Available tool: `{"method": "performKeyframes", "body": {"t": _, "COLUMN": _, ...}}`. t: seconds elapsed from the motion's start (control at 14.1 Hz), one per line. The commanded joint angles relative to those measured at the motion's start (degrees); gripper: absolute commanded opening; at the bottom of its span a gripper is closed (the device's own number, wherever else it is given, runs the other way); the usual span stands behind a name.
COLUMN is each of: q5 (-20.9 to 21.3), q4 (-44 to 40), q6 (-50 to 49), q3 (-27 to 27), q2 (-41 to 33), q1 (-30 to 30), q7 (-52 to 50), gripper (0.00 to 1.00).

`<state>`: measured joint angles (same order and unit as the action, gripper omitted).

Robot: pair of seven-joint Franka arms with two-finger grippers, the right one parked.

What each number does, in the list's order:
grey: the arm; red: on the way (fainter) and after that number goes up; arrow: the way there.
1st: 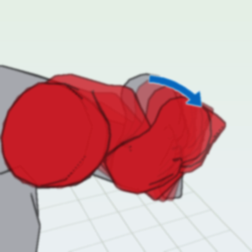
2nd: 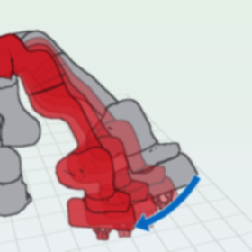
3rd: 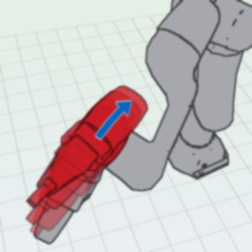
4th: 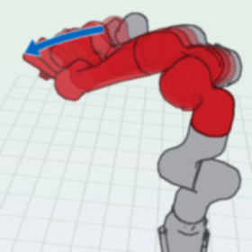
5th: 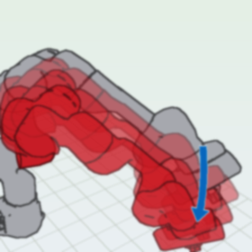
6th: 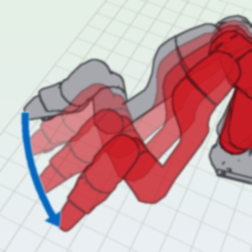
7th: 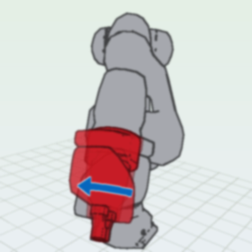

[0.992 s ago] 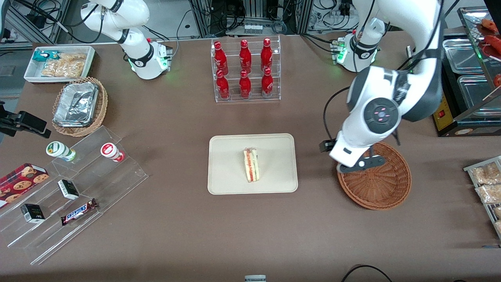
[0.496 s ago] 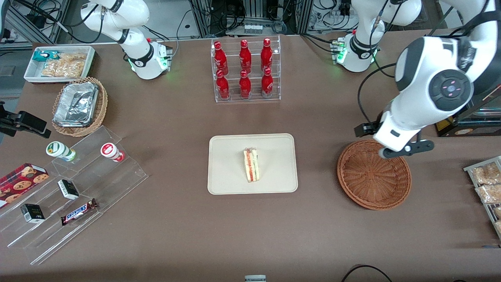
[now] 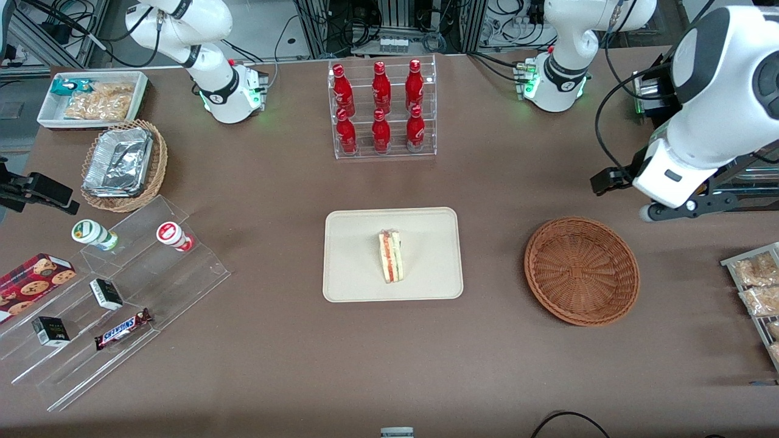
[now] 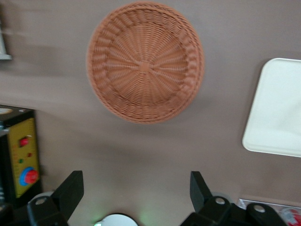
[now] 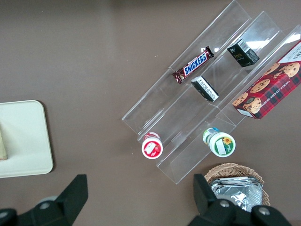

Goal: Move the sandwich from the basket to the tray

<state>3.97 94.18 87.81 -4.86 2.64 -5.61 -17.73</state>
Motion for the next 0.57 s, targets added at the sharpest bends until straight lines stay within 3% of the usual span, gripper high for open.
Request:
{"method": "performKeyframes", "body": {"t": 0.0, "q5": 2.44, "q4": 1.62, "q6": -1.05, "q3": -4.02, "q2": -3.52, "q1": 4.63, "q7": 2.42, "gripper": 1.0}}
{"method": "performKeyframes", "body": {"t": 0.28, "q5": 0.95, "q4": 1.18, "q6": -1.42, "q3": -2.1, "q2": -4.23, "q1": 6.49, "q7": 9.82, "gripper": 1.0}}
{"method": "performKeyframes", "body": {"t": 0.5, "q5": -4.49, "q4": 1.18, "q6": 0.52, "q3": 4.23, "q2": -3.96, "q1": 2.89, "q7": 11.04, "gripper": 1.0}}
